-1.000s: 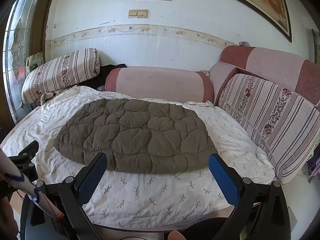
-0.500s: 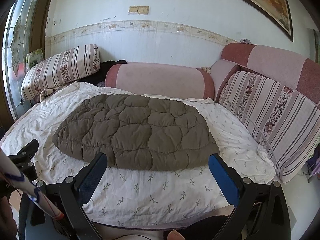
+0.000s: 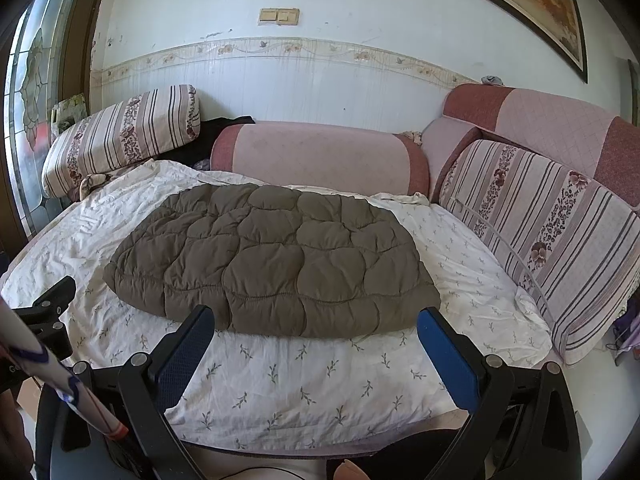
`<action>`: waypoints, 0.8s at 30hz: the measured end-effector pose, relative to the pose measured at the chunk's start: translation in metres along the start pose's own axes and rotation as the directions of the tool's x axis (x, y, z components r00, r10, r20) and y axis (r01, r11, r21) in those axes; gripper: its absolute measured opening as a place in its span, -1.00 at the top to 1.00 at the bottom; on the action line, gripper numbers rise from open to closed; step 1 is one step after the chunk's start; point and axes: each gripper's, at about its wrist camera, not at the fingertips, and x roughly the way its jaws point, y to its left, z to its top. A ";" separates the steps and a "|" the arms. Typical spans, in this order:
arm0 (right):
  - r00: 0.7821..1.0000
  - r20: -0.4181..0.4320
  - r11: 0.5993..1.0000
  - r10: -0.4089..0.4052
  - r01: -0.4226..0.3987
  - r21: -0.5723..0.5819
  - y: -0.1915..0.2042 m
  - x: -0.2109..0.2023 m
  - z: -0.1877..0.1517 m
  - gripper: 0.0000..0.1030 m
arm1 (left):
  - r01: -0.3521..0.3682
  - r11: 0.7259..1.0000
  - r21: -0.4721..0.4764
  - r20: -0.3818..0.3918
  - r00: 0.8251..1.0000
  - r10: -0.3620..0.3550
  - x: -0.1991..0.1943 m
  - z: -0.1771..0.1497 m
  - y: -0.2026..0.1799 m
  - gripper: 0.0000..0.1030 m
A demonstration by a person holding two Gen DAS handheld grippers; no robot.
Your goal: Fold large clothes
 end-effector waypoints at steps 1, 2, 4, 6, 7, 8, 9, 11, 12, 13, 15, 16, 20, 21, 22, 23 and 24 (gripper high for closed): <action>1.000 -0.001 1.000 0.001 -0.001 -0.001 0.000 0.001 0.000 -1.00 | 0.001 1.000 -0.001 -0.001 1.000 -0.001 0.001 0.000 0.000 -1.00; 1.000 -0.001 1.000 0.001 -0.001 -0.001 0.000 0.001 -0.001 -1.00 | 0.001 1.000 -0.001 -0.001 1.000 -0.001 0.001 -0.001 0.000 -1.00; 1.000 0.000 1.000 0.000 0.000 -0.001 0.000 0.001 0.000 -1.00 | 0.001 1.000 0.000 0.000 1.000 -0.001 0.000 0.000 0.001 -1.00; 1.000 -0.001 1.000 0.000 0.000 -0.001 0.000 0.001 0.000 -1.00 | 0.002 1.000 0.001 0.000 1.000 -0.002 0.000 0.000 0.001 -1.00; 1.000 -0.001 1.000 -0.001 0.001 -0.001 0.000 0.001 0.000 -1.00 | 0.001 1.000 0.001 0.000 1.000 -0.001 0.000 0.000 0.000 -1.00; 1.000 -0.002 1.000 0.000 0.000 -0.001 -0.001 0.001 -0.001 -1.00 | 0.000 1.000 0.002 0.000 1.000 0.000 0.000 0.000 0.000 -1.00; 1.000 -0.003 1.000 0.001 -0.001 -0.001 -0.001 0.001 -0.002 -1.00 | 0.000 1.000 0.001 0.000 1.000 0.000 0.000 0.000 0.000 -1.00; 1.000 -0.002 1.000 -0.001 0.001 -0.002 -0.001 0.001 -0.002 -1.00 | 0.000 1.000 0.000 -0.001 1.000 0.000 0.000 0.000 0.000 -1.00; 1.000 -0.002 1.000 0.001 -0.001 -0.002 -0.001 0.002 -0.002 -1.00 | 0.000 1.000 -0.001 -0.001 1.000 0.000 0.000 0.000 0.000 -1.00; 1.000 -0.003 1.000 0.002 -0.002 -0.002 -0.001 0.002 -0.002 -1.00 | 0.001 1.000 0.000 -0.001 1.000 -0.001 0.000 0.000 0.000 -1.00; 1.000 -0.005 1.000 0.001 -0.001 -0.002 -0.001 0.002 -0.003 -1.00 | 0.001 1.000 0.000 -0.002 1.000 -0.001 0.000 0.000 0.000 -1.00; 1.000 -0.006 1.000 0.001 -0.001 -0.003 -0.002 0.003 -0.004 -1.00 | 0.001 1.000 0.000 -0.002 1.000 -0.001 0.000 0.000 0.000 -1.00; 1.000 -0.005 1.000 0.001 -0.001 -0.003 -0.002 0.003 -0.004 -1.00 | -0.001 1.000 0.000 0.000 1.000 0.001 0.000 0.000 -0.001 -1.00; 1.000 -0.005 1.000 0.001 -0.001 -0.003 -0.002 0.003 -0.004 -1.00 | 0.000 1.000 -0.001 -0.001 1.000 0.000 0.001 0.000 -0.001 -1.00; 1.000 -0.006 1.000 0.002 -0.002 -0.003 -0.002 0.003 -0.004 -1.00 | -0.001 1.000 0.000 -0.001 1.000 0.001 0.001 0.000 -0.001 -1.00; 1.000 -0.006 1.000 0.001 -0.001 -0.003 -0.001 0.003 -0.004 -1.00 | -0.002 1.000 0.000 -0.001 1.000 0.002 0.001 0.000 -0.001 -1.00; 1.000 -0.007 1.000 0.000 0.000 -0.003 -0.001 0.003 -0.004 -1.00 | -0.002 1.000 0.000 -0.001 1.000 0.002 0.001 0.000 -0.001 -1.00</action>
